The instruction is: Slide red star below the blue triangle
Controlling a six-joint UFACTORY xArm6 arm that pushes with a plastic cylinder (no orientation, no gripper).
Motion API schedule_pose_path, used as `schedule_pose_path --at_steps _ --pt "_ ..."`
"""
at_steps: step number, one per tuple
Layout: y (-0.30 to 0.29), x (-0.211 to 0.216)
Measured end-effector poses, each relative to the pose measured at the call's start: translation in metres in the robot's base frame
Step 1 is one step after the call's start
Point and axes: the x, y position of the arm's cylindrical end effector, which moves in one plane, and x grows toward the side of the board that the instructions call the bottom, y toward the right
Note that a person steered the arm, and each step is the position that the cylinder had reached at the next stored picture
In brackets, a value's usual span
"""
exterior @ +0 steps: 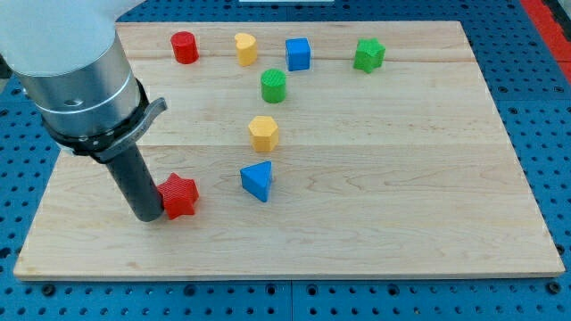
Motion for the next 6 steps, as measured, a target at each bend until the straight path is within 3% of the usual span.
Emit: schedule_pose_path --at_steps 1,4,6 --pt "-0.035 -0.008" --pt "0.045 -0.027" --pt "0.079 0.002"
